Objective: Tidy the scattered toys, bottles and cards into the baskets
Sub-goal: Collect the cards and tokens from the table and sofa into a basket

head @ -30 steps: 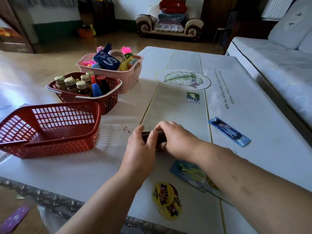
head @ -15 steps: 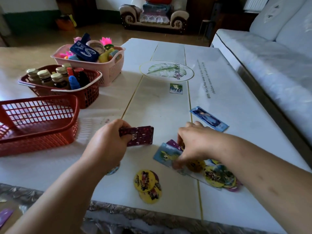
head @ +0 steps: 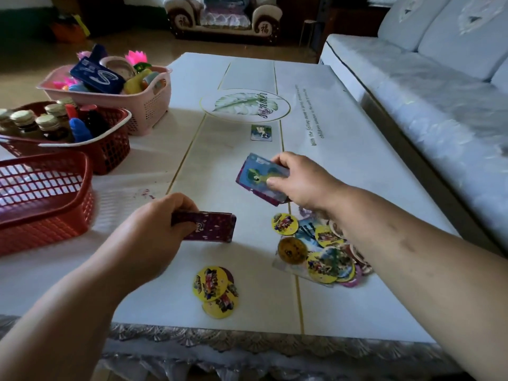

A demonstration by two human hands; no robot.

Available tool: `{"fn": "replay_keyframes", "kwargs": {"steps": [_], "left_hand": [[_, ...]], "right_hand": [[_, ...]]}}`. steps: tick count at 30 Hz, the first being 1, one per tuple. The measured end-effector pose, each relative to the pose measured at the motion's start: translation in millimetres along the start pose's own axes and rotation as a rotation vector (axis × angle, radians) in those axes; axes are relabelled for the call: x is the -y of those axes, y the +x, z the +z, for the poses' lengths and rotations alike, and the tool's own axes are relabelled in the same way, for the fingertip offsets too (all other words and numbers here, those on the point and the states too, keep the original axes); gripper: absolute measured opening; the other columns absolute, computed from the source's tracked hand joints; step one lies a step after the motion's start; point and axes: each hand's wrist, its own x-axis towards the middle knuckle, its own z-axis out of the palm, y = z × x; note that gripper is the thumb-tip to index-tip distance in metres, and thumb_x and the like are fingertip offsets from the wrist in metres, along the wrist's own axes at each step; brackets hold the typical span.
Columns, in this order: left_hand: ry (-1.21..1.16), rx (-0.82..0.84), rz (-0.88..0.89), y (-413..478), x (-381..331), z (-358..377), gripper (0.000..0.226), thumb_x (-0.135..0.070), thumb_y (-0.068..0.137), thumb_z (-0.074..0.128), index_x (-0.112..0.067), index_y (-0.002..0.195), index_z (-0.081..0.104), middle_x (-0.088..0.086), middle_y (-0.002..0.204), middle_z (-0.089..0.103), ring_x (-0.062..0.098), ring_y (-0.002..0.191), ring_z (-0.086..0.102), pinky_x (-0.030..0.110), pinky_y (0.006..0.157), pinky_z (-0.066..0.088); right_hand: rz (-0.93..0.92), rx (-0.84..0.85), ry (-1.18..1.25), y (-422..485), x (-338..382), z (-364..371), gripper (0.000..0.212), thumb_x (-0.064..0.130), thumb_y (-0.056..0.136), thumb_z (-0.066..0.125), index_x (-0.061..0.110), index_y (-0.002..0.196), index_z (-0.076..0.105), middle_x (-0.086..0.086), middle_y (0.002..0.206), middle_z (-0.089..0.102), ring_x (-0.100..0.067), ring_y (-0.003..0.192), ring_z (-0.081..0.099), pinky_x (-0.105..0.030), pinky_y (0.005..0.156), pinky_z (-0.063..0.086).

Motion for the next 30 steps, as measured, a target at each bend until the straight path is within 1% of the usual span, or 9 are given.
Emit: {"fn": "replay_keyframes", "kwargs": {"steps": [3,6,9,14,16,19,24,27,30], "left_hand": [[-0.031,0.034,0.063,-1.5,-6.5,13.1,0.033,-0.013,0.090,0.065,-0.037,0.109,0.053,-0.021,0.104,0.058,0.005,0.090,0.057,0.027,0.078,0.047],[0.030,0.066,0.140,-4.1,-14.3,25.4,0.053,-0.014,0.089,0.066,-0.042,0.130,0.048,-0.019,0.111,0.055,0.010,0.099,0.057,0.032,0.085,0.048],[0.065,0.041,0.154,-0.1,-14.6,25.3,0.028,-0.018,0.091,0.065,-0.042,0.105,0.062,-0.018,0.087,0.064,0.006,0.079,0.059,0.024,0.064,0.043],[0.054,0.027,0.156,-2.1,-15.2,28.0,0.022,-0.019,0.092,0.064,-0.038,0.101,0.064,-0.017,0.081,0.061,0.002,0.073,0.054,0.020,0.059,0.037],[0.063,0.045,0.175,-3.7,-19.2,30.4,0.022,-0.019,0.092,0.064,-0.038,0.103,0.064,-0.018,0.082,0.060,0.001,0.071,0.054,0.019,0.058,0.037],[0.072,0.047,0.192,-5.4,-23.5,32.6,0.021,-0.019,0.092,0.065,-0.035,0.106,0.066,-0.017,0.083,0.061,0.002,0.071,0.055,0.017,0.059,0.038],[0.082,0.036,0.194,-5.8,-25.4,33.0,0.022,-0.018,0.091,0.065,-0.033,0.106,0.067,-0.015,0.086,0.063,0.012,0.074,0.058,0.026,0.062,0.040],[0.082,0.045,0.194,-5.1,-26.7,34.3,0.022,-0.018,0.091,0.065,-0.033,0.107,0.066,-0.014,0.088,0.063,0.012,0.074,0.057,0.026,0.062,0.040],[0.080,0.046,0.191,-5.2,-27.7,35.1,0.023,-0.018,0.091,0.064,-0.033,0.108,0.065,-0.013,0.087,0.063,0.008,0.069,0.052,0.018,0.058,0.036]], "right_hand": [[-0.120,0.260,-0.193,-15.9,12.8,8.1,0.022,0.008,0.093,0.047,0.026,0.105,0.052,0.004,0.090,0.058,-0.007,0.076,0.054,-0.012,0.057,0.040],[-0.087,0.431,-0.115,-31.7,17.6,11.3,0.032,0.008,0.093,0.045,0.025,0.119,0.053,0.003,0.108,0.062,-0.011,0.100,0.058,-0.024,0.085,0.047],[-0.040,0.325,-0.021,-45.0,-0.8,-11.3,0.038,0.034,0.095,0.054,0.029,0.131,0.047,0.011,0.127,0.056,-0.006,0.119,0.052,-0.033,0.105,0.041],[0.093,0.246,-0.576,-84.9,-64.7,-33.6,0.077,0.073,0.078,0.047,0.041,0.146,0.030,0.012,0.157,0.019,-0.012,0.146,0.010,-0.033,0.117,0.016],[0.118,0.206,-0.515,-95.7,-84.7,-32.6,0.080,0.070,0.077,0.048,0.037,0.148,0.029,0.010,0.159,0.014,-0.011,0.146,0.010,-0.026,0.115,0.013],[0.110,0.087,-0.385,-101.5,-99.6,-41.1,0.051,0.044,0.088,0.063,0.029,0.135,0.049,0.010,0.153,0.029,0.001,0.132,0.033,-0.012,0.100,0.024],[0.182,-0.036,-0.468,-105.2,-106.0,-51.3,0.017,0.027,0.088,0.063,0.023,0.104,0.063,0.005,0.124,0.053,-0.010,0.113,0.054,-0.019,0.090,0.037],[0.191,-0.110,-0.518,-101.9,-90.7,-39.1,0.042,0.054,0.083,0.060,0.022,0.110,0.061,0.004,0.124,0.053,-0.015,0.123,0.042,-0.029,0.101,0.037],[0.132,0.002,-0.633,-92.0,-71.1,-17.2,0.084,0.078,0.066,0.058,0.022,0.128,0.052,0.004,0.142,0.040,-0.018,0.136,0.022,-0.031,0.112,0.024]]}}
